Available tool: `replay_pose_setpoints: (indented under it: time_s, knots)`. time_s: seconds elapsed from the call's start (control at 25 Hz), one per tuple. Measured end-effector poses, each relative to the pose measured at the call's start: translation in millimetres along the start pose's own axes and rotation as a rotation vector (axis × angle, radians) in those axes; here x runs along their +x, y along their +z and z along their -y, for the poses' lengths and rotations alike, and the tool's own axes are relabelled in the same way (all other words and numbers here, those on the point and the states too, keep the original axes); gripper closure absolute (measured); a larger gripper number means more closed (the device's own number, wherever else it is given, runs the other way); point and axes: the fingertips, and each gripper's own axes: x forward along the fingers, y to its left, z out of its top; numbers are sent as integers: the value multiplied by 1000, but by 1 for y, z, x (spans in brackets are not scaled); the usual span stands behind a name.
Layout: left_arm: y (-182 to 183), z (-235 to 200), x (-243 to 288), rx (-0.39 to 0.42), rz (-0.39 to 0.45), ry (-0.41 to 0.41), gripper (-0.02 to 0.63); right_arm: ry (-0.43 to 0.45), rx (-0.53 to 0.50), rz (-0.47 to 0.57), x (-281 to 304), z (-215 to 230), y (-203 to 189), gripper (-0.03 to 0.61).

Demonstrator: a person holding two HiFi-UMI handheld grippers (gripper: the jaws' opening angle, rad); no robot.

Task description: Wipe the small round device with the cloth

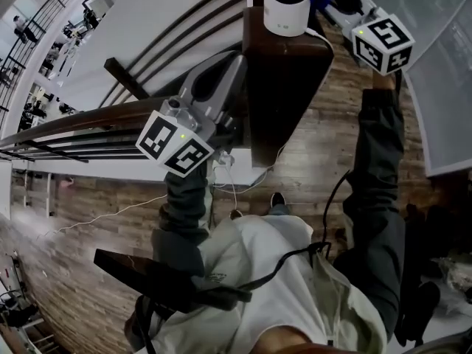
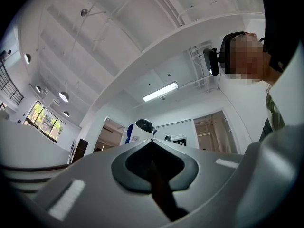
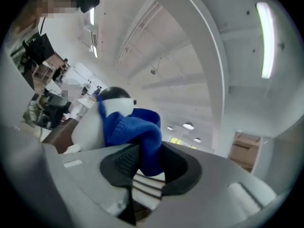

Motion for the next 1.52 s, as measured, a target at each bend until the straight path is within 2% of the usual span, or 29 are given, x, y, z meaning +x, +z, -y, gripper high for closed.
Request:
replay_pose_setpoints:
  time_s: [0.08, 0.16, 0.28, 0.4, 0.48, 0.56, 0.72, 0.8, 0.96, 1.2, 1.36, 1.52]
  knots:
    - [-2, -1, 0, -9, -1, -3, 614, -139, -63, 55, -14, 22, 29, 469]
    - [-4, -3, 0, -18, 1, -2, 614, -211, -160, 119, -27, 27, 70, 469]
    - [-9, -9, -2, -33, 4, 6, 614, -201, -388, 144, -27, -5, 121, 469]
    - [-14, -11, -4, -44, 4, 7, 614, -192, -618, 60, -17, -37, 131, 469]
    - [-16, -11, -5, -46, 4, 10, 614, -210, -689, 41, -19, -49, 131, 469]
    - [-17, -11, -7, -47, 6, 18, 614, -206, -705, 42, -27, -64, 128, 469]
    - [-21, -16, -15, -60, 11, 42, 614, -206, -689, 58, -45, -100, 108, 469]
    - [-27, -17, -17, -74, 6, 47, 614, -189, -624, 76, -52, -111, 93, 469]
    - [-30, -17, -17, -84, 12, 43, 614, -189, -472, 32, -61, -121, 50, 469]
    - [-29, 2, -27, -36, 16, 39, 614, -362, -218, 182, -102, -138, 51, 469]
    - [-26, 10, -37, 9, 11, 67, 614, -439, -131, 198, -122, -152, 47, 469]
    - [-23, 12, -50, 13, 7, 98, 614, -468, -102, 175, -131, -164, 43, 469]
